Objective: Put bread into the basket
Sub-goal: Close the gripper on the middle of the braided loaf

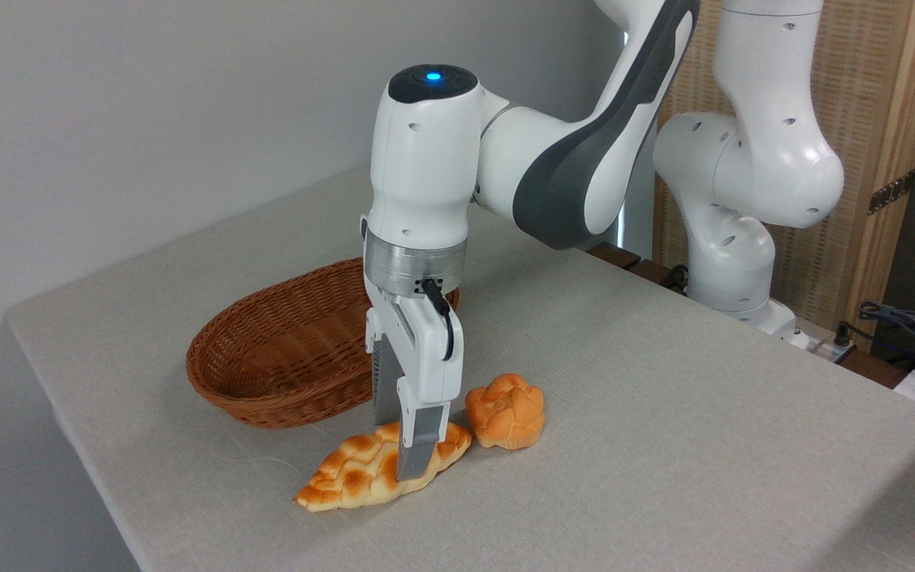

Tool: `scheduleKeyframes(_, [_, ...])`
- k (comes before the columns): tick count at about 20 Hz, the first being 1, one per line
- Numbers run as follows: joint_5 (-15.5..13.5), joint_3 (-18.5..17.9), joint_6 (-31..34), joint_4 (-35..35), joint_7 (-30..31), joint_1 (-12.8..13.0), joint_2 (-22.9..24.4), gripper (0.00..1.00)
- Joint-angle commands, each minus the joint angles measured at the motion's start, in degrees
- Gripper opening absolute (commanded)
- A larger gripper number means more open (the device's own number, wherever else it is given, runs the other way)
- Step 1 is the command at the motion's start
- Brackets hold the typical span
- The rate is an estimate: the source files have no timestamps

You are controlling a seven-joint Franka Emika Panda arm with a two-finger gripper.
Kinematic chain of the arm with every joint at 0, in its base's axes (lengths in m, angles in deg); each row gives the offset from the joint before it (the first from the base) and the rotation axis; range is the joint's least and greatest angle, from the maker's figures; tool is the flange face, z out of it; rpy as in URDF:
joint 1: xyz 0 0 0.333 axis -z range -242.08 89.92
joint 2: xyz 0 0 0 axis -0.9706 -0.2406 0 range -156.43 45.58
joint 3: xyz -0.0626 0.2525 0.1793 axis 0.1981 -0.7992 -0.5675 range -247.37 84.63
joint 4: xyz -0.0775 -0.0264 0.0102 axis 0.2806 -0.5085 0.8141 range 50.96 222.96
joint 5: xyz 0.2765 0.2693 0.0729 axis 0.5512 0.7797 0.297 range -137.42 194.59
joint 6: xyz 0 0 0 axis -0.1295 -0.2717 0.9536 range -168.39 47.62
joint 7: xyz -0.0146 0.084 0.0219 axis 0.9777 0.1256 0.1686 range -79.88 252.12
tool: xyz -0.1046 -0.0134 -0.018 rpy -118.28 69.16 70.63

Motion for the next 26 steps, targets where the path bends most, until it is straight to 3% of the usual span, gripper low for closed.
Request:
scheduleKeyframes(1, [2.43, -0.65, -1.85, 0.57, -1.48, 0.25, -0.34, 0.95])
scheduleKeyframes(4, [3.67, -0.65, -1.94, 0.57, -1.48, 0.34, -0.61, 0.91])
scheduleKeyframes(7, [3.06, -0.56, -1.85, 0.57, -1.21, 0.34, -0.96, 0.74])
scheduleKeyframes(8, [3.14, -0.56, -1.85, 0.57, -1.3, 0.34, -0.96, 0.59])
scheduleKeyframes(9, [3.14, -0.56, -1.76, 0.57, -1.39, 0.34, -0.96, 0.53])
scheduleKeyframes(15, [3.58, -0.56, -1.68, 0.57, -2.35, 0.34, -0.96, 0.32])
scheduleKeyframes(26, [2.0, -0.39, -1.32, 0.04, -1.56, 0.43, -0.61, 0.25])
